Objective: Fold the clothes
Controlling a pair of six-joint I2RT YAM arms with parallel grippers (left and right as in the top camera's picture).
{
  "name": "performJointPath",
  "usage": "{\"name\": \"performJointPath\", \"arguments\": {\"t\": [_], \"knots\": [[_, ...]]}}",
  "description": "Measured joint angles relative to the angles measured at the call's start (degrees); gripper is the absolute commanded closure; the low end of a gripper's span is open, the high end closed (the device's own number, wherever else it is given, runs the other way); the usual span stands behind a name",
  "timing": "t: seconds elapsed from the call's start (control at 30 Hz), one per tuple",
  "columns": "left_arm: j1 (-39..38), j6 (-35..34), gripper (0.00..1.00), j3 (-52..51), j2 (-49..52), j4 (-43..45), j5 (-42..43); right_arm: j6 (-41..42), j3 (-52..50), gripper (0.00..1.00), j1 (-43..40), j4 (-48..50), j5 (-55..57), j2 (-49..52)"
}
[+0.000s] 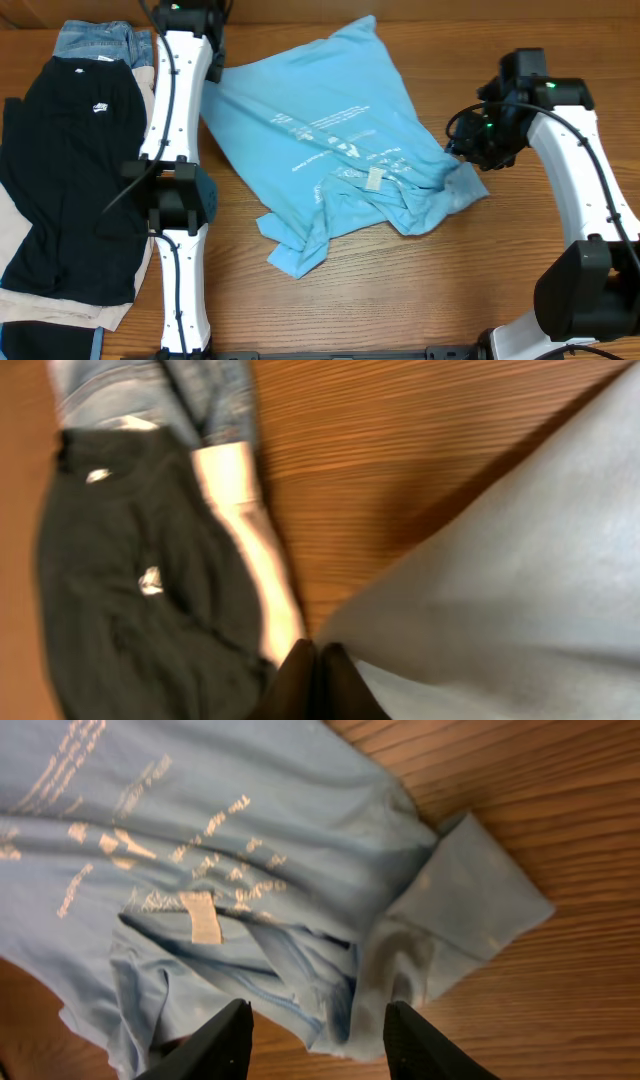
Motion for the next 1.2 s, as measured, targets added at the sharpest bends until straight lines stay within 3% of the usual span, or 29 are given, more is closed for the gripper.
{"name": "performJointPath", "arguments": {"t": [0.07, 0.23, 0.43, 0.53, 0.7, 0.87, 1.03, 1.1, 1.2], "knots": [[0.98, -0.57, 0.30, 0.04, 0.00, -0.50, -1.16, -0.02, 0.00, 0.53, 1.68, -0.28, 0.02, 0.00], [2.89, -2.08, 0.23, 0.04, 0.00, -0.87, -1.42, 1.40, 0.00, 0.53, 5.07, -2.36, 0.85, 0.00], [2.91, -2.27, 0.20, 0.07, -0.28, -1.36, 4.68, 7.34, 0.00, 0.53, 5.40, -9.55, 7.76, 0.00], [2.80, -2.27, 0.21, 0.07, -1.79, -2.64, 10.25, 9.31, 0.00, 0.49, 5.60, -10.60, 10.54, 0.00], [2.80, -2.29, 0.21, 0.07, -8.92, -5.46, 20.22, 11.15, -2.40, 0.40, 7.43, -5.75, 12.26, 0.00], [2.75, -2.29, 0.20, 0.55, -17.75, -6.95, 25.70, 12.22, -7.65, 0.42, 8.55, -0.63, 11.56, 0.00], [2.75, -2.29, 0.21, 1.60, -21.77, -8.61, 28.22, 12.70, -10.80, 0.56, 8.55, 0.26, 11.37, 0.00], [2.75, -2.29, 0.25, 1.60, -21.77, -9.86, 28.65, 12.33, -12.02, 0.78, 8.55, 0.37, 11.41, 0.00], [2.62, -2.34, 0.26, 1.42, -21.42, -10.88, 28.87, 12.35, -13.66, 0.96, 8.48, 1.29, 11.67, 0.00]]}}
